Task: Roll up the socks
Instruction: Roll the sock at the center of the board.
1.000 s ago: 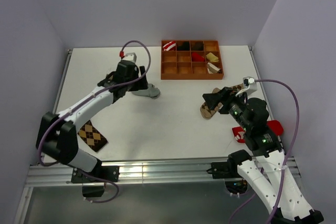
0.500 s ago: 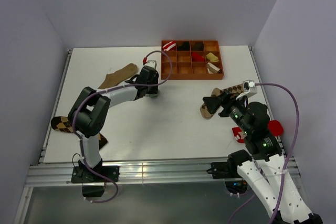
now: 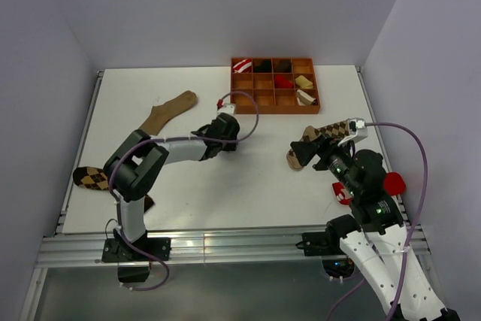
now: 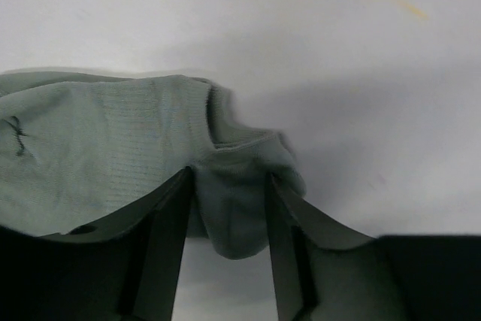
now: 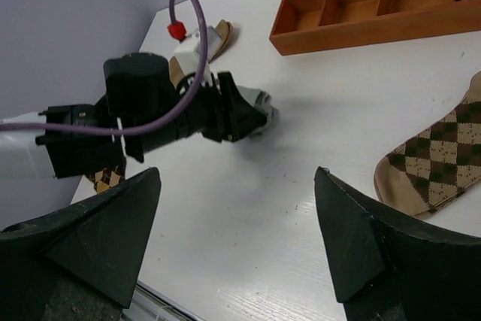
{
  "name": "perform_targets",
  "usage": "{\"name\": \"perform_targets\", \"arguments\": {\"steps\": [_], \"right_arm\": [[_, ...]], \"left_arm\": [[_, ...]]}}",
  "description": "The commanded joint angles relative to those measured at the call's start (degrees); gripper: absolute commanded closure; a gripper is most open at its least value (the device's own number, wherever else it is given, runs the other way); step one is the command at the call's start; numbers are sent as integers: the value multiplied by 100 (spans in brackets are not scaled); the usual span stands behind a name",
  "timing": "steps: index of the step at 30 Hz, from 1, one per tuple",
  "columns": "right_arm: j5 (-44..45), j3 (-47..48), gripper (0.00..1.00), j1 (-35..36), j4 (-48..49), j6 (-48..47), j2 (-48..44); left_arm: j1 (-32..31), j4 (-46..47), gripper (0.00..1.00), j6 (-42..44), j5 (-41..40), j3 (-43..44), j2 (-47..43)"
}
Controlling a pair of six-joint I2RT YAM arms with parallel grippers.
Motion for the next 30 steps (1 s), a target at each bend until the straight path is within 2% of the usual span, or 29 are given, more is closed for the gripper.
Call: {"name": "perform_targets", "arguments": {"steps": [1,4,5,8,10,16,22,30], "right_arm": [[101,-24,11,41,92,-147,-157],[137,-32,11,41,74,-191,-201],[154,-15,11,41,65,-191,-219],[146,3,11,41,39,-191,-245],[146,-15,11,32,65,-182,-306],[163,-94,11,41,74,-191,-429],[224,-94,11,41,-31,-252,-535],[277,-120,12,41,-93,-279,-597]], "left_arm": [[-678,-496,49,-548,-134,-369,-387],[-1030,-787,41,-611,-477,-300,-782],[-1101,-840,33,-550,-582,-256,-880],[-1391,-1052,23,-296,-917,-106,-1240],[-1610,-877,21,64,-988,-176,-1451],[-2059,-94,26,1014,-734,-642,-1506],[-2086,126,34,1717,-645,-739,-1242],[-2077,-50,41,2035,-776,-484,-653]]}}
